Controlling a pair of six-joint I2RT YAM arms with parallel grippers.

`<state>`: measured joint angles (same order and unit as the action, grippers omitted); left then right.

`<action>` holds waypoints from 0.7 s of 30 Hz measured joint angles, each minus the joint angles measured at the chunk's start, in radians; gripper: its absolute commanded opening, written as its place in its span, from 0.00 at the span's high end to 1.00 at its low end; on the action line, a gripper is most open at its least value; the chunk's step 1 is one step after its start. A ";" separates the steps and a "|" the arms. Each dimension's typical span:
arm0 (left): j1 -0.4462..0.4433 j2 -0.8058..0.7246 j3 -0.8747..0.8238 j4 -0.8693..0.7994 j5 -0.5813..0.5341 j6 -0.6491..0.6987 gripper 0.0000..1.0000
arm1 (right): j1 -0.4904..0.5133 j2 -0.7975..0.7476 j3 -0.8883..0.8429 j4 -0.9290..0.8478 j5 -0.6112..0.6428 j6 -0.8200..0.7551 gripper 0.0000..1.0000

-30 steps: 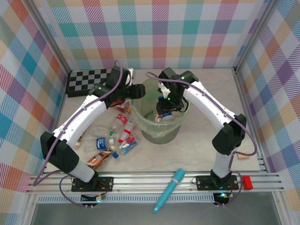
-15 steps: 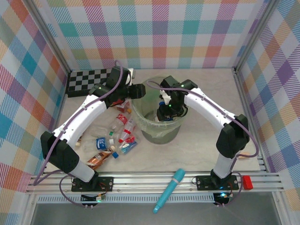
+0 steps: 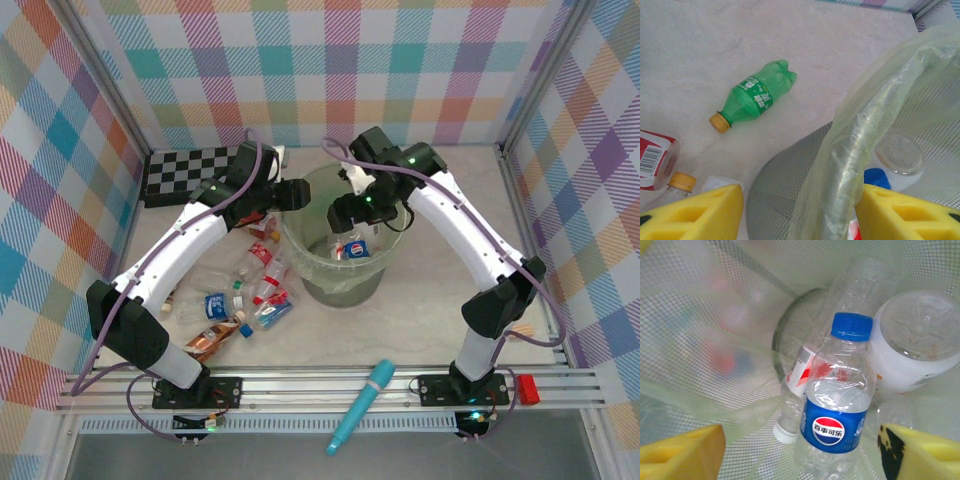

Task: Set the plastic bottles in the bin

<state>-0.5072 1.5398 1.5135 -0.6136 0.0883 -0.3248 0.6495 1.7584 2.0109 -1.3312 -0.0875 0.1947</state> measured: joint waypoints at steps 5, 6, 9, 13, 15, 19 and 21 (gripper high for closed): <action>0.000 0.000 0.000 0.000 0.000 0.000 0.39 | 0.026 0.030 0.042 -0.037 -0.045 -0.008 0.42; 0.000 0.000 0.000 0.000 0.000 0.000 0.39 | 0.037 0.042 0.043 -0.038 -0.053 -0.009 0.44; 0.000 0.000 0.000 0.000 0.000 0.000 0.39 | 0.059 0.084 0.033 -0.035 -0.068 -0.014 0.50; 0.000 0.000 0.001 -0.001 0.000 0.000 0.40 | 0.070 0.113 -0.052 -0.016 -0.059 -0.015 0.54; 0.000 0.000 0.001 -0.002 0.000 0.000 0.40 | 0.067 0.121 -0.111 -0.008 -0.047 -0.010 0.56; 0.000 0.000 0.002 -0.004 -0.001 0.000 0.39 | 0.058 0.079 -0.186 0.053 -0.056 -0.005 0.56; 0.000 0.000 0.002 -0.005 -0.003 0.000 0.39 | 0.045 0.048 -0.218 0.075 -0.067 0.002 0.57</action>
<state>-0.5072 1.5398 1.5154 -0.6186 0.0849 -0.3244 0.6941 1.8065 1.7927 -1.2564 -0.1547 0.1967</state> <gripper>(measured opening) 0.606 0.437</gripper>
